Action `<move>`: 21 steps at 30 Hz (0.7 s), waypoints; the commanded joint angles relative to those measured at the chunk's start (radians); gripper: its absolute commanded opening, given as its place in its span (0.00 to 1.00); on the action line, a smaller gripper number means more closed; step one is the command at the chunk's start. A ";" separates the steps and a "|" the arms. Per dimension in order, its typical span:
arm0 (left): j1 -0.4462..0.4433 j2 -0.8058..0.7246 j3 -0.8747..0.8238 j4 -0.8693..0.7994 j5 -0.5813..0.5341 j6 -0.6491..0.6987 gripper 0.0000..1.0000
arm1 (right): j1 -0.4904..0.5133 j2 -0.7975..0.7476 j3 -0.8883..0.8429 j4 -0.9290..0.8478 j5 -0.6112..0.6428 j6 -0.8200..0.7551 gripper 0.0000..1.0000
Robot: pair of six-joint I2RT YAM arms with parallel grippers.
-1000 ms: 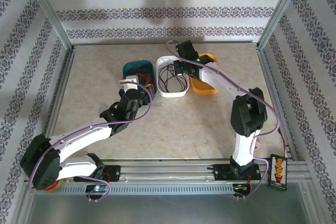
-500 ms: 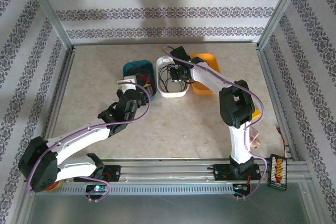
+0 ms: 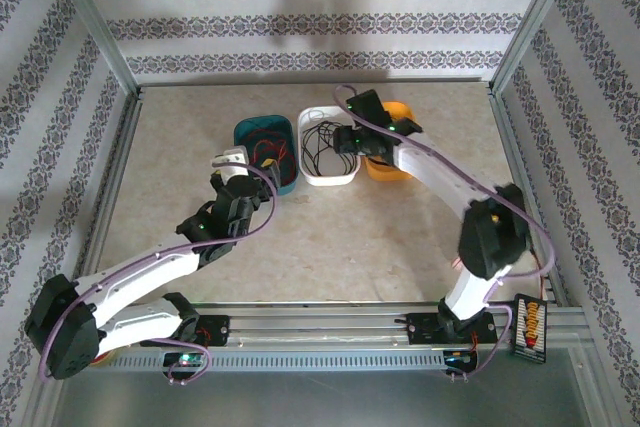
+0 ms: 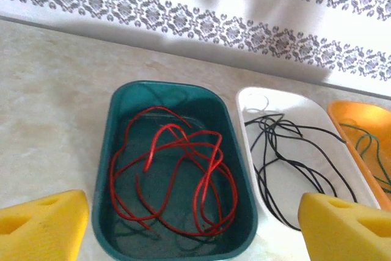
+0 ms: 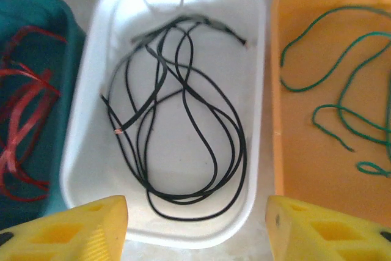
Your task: Untangle the cables
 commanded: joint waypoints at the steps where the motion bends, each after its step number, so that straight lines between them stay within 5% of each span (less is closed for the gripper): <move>1: -0.002 -0.044 -0.016 -0.052 -0.096 0.000 0.89 | -0.018 -0.159 -0.094 0.086 0.063 0.014 0.65; 8: 0.012 -0.159 -0.055 -0.251 -0.316 -0.002 0.91 | -0.115 -0.533 -0.396 0.214 0.225 0.034 0.73; 11: 0.059 -0.234 -0.076 -0.411 -0.409 -0.040 0.96 | -0.142 -0.684 -0.585 0.341 0.358 -0.073 0.80; 14: 0.149 -0.313 -0.100 -0.542 -0.431 -0.077 0.99 | -0.145 -0.802 -0.797 0.560 0.480 -0.223 0.98; 17: 0.241 -0.364 -0.162 -0.498 -0.408 0.007 0.99 | -0.150 -0.850 -0.978 0.772 0.553 -0.292 0.98; 21: 0.311 -0.344 -0.301 -0.204 -0.392 0.246 0.99 | -0.170 -0.725 -1.075 0.874 0.688 -0.245 0.98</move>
